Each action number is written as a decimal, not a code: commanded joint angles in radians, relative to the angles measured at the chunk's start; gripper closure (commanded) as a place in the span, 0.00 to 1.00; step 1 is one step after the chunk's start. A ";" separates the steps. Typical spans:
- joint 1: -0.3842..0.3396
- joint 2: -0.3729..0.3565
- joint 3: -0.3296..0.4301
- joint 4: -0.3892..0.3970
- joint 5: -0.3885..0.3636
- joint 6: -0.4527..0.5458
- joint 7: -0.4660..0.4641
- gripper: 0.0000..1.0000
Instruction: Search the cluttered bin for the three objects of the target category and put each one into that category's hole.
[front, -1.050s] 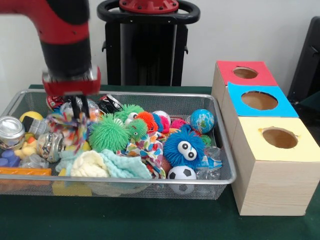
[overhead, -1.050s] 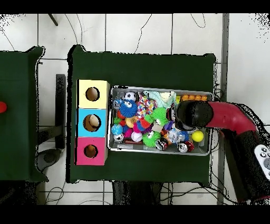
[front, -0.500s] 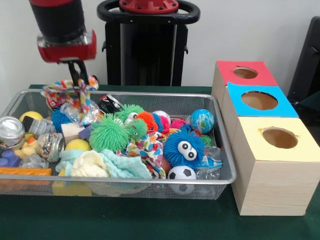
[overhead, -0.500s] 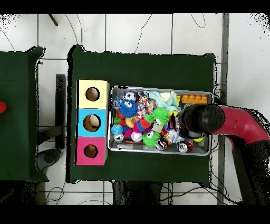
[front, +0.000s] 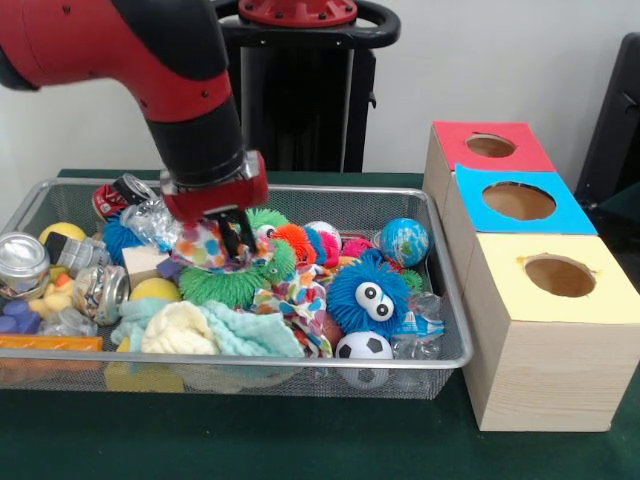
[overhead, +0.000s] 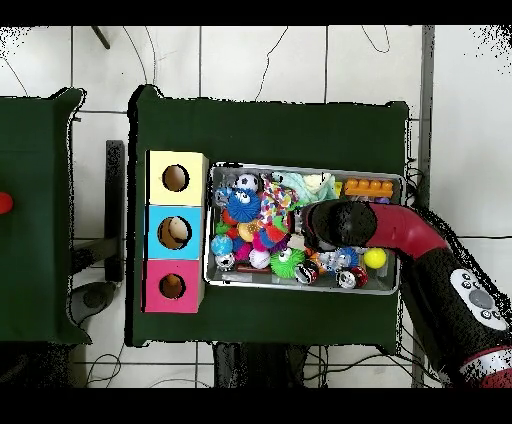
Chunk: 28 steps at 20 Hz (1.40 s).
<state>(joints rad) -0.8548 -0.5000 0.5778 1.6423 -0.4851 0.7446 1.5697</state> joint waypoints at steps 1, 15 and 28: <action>-0.073 0.120 0.093 0.062 0.040 -0.052 -0.106 1.00; -0.071 0.124 0.112 0.043 0.013 0.028 -0.123 0.00; 0.010 -0.060 -0.053 0.025 -0.128 0.058 -0.062 0.00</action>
<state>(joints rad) -0.8931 -0.4706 0.6333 1.6550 -0.4888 0.7250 1.5697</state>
